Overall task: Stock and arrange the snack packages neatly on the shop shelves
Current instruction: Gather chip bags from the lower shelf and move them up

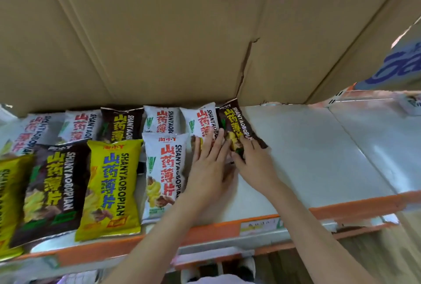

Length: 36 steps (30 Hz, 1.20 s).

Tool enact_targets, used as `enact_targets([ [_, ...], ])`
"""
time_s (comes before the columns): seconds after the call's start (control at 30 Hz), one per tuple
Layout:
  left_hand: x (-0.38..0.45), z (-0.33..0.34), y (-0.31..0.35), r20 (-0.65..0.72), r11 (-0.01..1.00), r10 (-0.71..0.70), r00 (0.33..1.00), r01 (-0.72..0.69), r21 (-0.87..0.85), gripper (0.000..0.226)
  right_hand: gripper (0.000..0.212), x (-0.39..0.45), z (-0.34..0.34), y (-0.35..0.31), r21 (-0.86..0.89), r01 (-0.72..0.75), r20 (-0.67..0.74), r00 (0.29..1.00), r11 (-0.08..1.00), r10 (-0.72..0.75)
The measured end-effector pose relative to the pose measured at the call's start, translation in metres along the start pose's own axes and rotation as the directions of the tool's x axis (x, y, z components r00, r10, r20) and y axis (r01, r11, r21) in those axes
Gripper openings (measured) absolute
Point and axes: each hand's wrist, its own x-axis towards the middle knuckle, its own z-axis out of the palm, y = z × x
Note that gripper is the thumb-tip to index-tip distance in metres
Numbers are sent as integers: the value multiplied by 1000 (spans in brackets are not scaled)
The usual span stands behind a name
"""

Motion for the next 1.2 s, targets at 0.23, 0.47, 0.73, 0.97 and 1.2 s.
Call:
enact_targets([
  [0.23,-2,7,3,22,996,17,1000,-19,88,69,51,-38,9,16,75,220,23,975,972,-223],
  [0.47,-11,9,24,17,992,-42,999,39,124,59,41,-64,-8,50,-34,359,123,928,933,-352],
  [0.73,-15,19,134,-103,972,131,986,-148,-183,23,45,-143,-71,159,-181,130,-63,988,975,-144],
  [0.97,9,64,260,35,942,253,967,-238,-236,29,48,-199,-96,256,84,3,-58,998,996,2],
  [1.2,20,96,360,123,892,387,914,-338,-300,30,47,-269,-146,342,205,-242,-134,953,949,272],
])
